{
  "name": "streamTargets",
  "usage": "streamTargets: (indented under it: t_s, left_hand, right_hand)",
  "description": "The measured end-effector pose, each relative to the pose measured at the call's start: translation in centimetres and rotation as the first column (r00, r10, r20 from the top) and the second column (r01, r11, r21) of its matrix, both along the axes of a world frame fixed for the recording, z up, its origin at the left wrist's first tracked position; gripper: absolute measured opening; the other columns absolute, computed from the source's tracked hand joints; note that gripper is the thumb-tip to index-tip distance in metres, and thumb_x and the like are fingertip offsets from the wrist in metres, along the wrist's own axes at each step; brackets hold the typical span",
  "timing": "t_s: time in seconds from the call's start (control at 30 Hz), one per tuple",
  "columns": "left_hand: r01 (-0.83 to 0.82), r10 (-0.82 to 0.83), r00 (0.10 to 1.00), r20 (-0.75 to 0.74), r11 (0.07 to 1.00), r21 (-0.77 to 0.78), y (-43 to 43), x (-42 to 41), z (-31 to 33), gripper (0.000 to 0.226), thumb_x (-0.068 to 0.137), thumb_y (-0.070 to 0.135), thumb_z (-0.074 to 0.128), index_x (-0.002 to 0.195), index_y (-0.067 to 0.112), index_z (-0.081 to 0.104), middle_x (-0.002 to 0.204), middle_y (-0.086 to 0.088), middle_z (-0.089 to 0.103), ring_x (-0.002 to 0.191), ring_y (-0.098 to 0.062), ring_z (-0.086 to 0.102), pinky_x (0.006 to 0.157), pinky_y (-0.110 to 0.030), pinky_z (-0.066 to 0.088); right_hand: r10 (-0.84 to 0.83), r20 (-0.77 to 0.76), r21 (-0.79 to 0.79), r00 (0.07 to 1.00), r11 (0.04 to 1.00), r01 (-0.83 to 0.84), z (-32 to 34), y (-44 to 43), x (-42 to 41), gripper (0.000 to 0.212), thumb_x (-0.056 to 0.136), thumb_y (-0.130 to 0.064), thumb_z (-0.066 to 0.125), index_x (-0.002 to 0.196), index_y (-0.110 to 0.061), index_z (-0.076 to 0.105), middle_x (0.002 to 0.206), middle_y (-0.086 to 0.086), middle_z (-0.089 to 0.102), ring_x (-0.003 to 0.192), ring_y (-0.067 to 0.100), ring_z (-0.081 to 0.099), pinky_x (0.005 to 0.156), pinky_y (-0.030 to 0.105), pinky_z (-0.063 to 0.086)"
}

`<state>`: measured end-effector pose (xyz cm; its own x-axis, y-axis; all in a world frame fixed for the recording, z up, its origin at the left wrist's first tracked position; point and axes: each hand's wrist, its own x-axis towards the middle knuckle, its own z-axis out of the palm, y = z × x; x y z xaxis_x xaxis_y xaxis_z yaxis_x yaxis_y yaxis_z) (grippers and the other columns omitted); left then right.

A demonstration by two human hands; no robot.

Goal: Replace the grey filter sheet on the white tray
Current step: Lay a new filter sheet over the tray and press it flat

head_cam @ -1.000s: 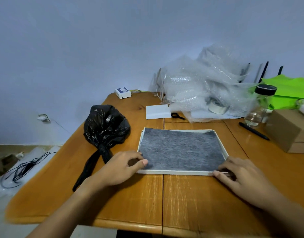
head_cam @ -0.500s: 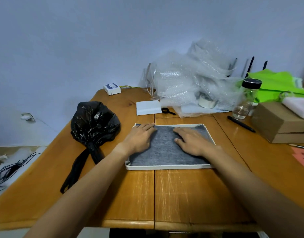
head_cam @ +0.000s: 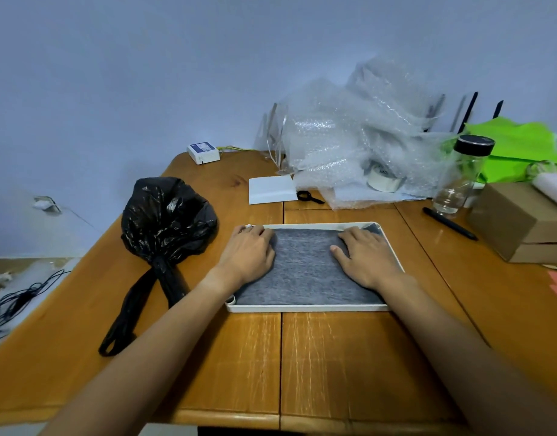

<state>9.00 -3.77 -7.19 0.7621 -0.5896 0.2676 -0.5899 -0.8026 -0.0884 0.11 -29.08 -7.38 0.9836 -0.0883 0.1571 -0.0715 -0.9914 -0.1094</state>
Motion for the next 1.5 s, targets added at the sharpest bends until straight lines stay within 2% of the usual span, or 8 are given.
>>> streamTargets:
  t_s: [0.2,0.4,0.83,0.93,1.1,1.27,1.37,1.5]
  left_hand:
    - [-0.077,0.076,0.997,-0.027,0.997,-0.011,-0.2,-0.2,0.3,0.043,0.099,0.035,0.042,0.13,0.013,0.061,0.123,-0.011,0.063,0.113,-0.028,0.06,0.1,-0.041,0.043]
    - [-0.088,0.074,0.987,0.146,0.992,0.087,0.1,-0.6,0.2,0.045,0.098,0.039,0.04,0.098,0.011,0.075,0.105,-0.009,0.067,0.101,-0.026,0.059,0.098,-0.041,0.041]
    - [-0.007,-0.04,0.983,0.179,0.967,0.254,2.0,-0.4,1.0,0.057,0.103,0.047,0.028,0.112,0.013,0.073,0.12,-0.011,0.065,0.116,-0.027,0.057,0.117,-0.05,0.029]
    - [-0.091,0.076,0.993,0.087,0.98,0.18,1.8,-0.5,1.0,0.056,0.102,0.05,0.03,0.124,0.015,0.067,0.135,-0.008,0.059,0.124,-0.027,0.054,0.116,-0.055,0.028]
    - [-0.094,0.11,0.992,-0.054,0.968,0.232,2.3,-0.6,1.7,0.056,0.105,0.048,0.027,0.142,0.016,0.054,0.157,-0.007,0.041,0.146,-0.028,0.035,0.122,-0.053,0.021]
    - [-0.064,0.116,0.984,-0.133,0.938,0.34,3.0,-1.5,3.5,0.053,0.101,0.035,0.044,0.151,0.016,0.046,0.17,-0.008,0.018,0.157,-0.028,0.013,0.125,-0.051,0.015]
    - [0.051,-0.028,0.989,-0.146,0.986,0.156,2.1,-3.1,3.7,0.051,0.1,0.036,0.052,0.148,0.02,0.05,0.163,-0.008,0.033,0.148,-0.028,0.033,0.12,-0.045,0.029]
    - [0.116,-0.122,0.913,-0.39,0.992,-0.039,-0.1,-4.5,3.0,0.051,0.106,0.043,0.043,0.154,0.026,0.042,0.167,-0.004,0.028,0.153,-0.026,0.028,0.124,-0.041,0.023]
  right_hand:
    - [-0.157,0.04,0.039,0.987,0.987,0.155,0.0,0.1,0.1,0.054,0.102,-0.041,0.04,0.135,-0.001,0.054,0.137,0.018,0.053,0.128,0.032,0.048,0.111,0.04,0.037]
    - [-0.244,0.023,0.099,0.969,0.965,0.241,0.6,0.4,-0.2,0.037,0.098,-0.02,0.042,0.121,0.005,0.058,0.127,0.022,0.051,0.113,0.038,0.053,0.089,0.044,0.047]
    - [-0.009,-0.087,-0.11,0.996,0.994,-0.001,2.6,-2.0,-3.0,0.038,0.102,-0.03,0.038,0.13,-0.015,0.058,0.133,0.007,0.058,0.114,0.027,0.057,0.094,0.038,0.045]
    - [0.015,-0.05,-0.292,0.999,0.956,-0.029,1.8,-2.7,-4.5,0.041,0.101,-0.024,0.038,0.14,-0.021,0.053,0.143,0.002,0.055,0.131,0.02,0.049,0.108,0.035,0.033]
    - [-0.006,-0.239,-0.216,0.971,0.975,-0.047,2.2,-3.2,-4.5,0.06,0.102,-0.016,0.03,0.16,-0.02,0.019,0.168,-0.002,0.015,0.155,0.016,0.01,0.124,0.036,0.011]
    - [0.0,-0.184,-0.166,0.983,0.986,-0.031,2.5,-2.7,-4.7,0.059,0.099,-0.017,0.038,0.157,-0.018,0.029,0.165,0.001,0.025,0.153,0.018,0.018,0.124,0.035,0.013]
    - [0.067,-0.026,-0.085,0.997,0.994,-0.069,2.5,-1.3,-4.5,0.047,0.103,-0.026,0.04,0.149,-0.019,0.044,0.158,0.002,0.04,0.145,0.019,0.034,0.12,0.035,0.022]
    - [0.179,-0.116,0.026,0.977,0.984,-0.177,2.6,2.1,-3.5,0.053,0.107,-0.031,0.034,0.158,-0.024,0.026,0.167,-0.004,0.02,0.152,0.02,0.021,0.123,0.037,0.015]
